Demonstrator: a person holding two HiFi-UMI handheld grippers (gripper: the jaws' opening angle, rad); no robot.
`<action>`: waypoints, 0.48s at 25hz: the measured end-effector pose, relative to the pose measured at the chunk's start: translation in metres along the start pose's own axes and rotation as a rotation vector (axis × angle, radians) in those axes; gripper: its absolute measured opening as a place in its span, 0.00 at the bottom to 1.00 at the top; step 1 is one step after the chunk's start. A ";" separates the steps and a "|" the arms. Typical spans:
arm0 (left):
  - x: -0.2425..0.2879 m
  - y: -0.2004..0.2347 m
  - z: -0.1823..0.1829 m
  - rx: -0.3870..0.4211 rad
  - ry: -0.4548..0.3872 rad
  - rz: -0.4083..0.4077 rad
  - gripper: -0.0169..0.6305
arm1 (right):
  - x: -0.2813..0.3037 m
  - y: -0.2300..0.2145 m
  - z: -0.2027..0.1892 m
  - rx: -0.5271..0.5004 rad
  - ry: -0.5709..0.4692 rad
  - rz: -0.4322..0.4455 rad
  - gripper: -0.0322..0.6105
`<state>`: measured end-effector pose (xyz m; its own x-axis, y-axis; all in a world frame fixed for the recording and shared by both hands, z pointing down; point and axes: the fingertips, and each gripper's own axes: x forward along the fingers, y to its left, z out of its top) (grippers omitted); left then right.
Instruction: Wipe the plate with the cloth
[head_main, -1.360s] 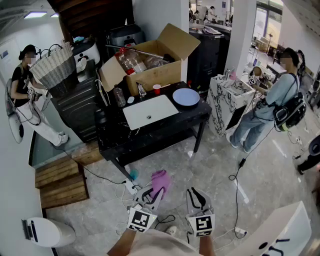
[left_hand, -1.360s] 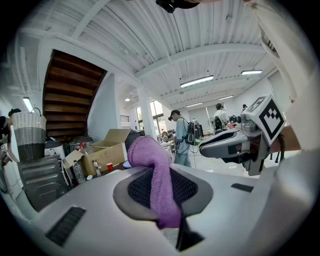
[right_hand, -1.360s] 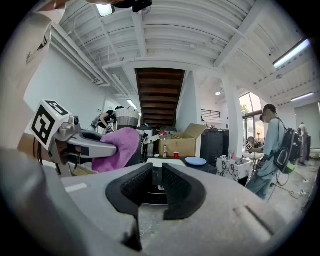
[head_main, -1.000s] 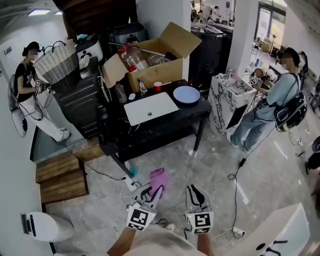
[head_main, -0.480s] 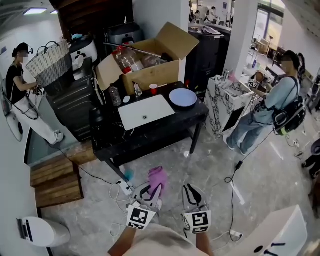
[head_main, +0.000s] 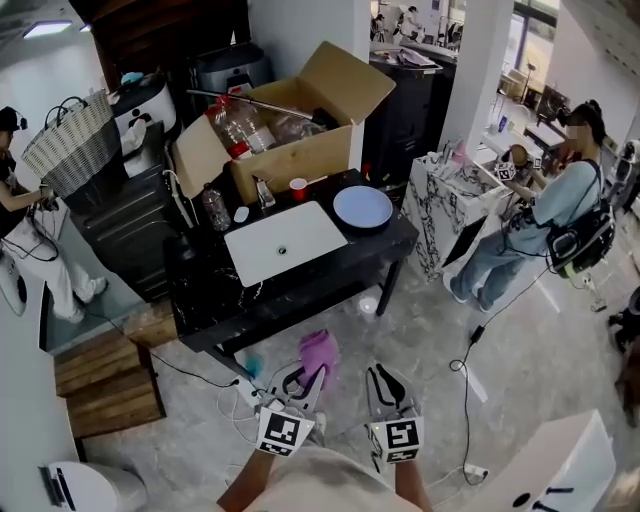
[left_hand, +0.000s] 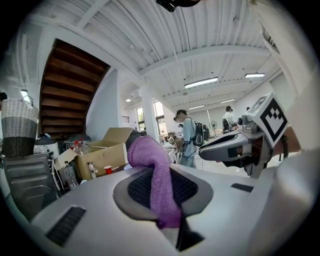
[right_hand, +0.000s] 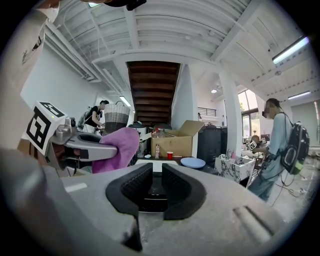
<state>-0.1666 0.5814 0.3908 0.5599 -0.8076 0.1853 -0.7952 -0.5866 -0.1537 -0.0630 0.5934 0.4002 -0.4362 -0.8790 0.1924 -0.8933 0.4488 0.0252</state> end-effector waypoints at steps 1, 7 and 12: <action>0.006 0.008 0.001 0.000 -0.001 -0.006 0.12 | 0.009 -0.002 0.003 -0.002 0.002 -0.005 0.14; 0.038 0.050 0.000 -0.009 0.004 -0.041 0.12 | 0.059 -0.007 0.013 -0.003 0.027 -0.029 0.14; 0.063 0.073 -0.007 -0.022 -0.001 -0.086 0.12 | 0.094 -0.009 0.017 0.008 0.044 -0.048 0.14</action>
<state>-0.1911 0.4881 0.3976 0.6265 -0.7544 0.1962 -0.7491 -0.6522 -0.1157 -0.0981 0.5044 0.4011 -0.3878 -0.8914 0.2344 -0.9139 0.4049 0.0278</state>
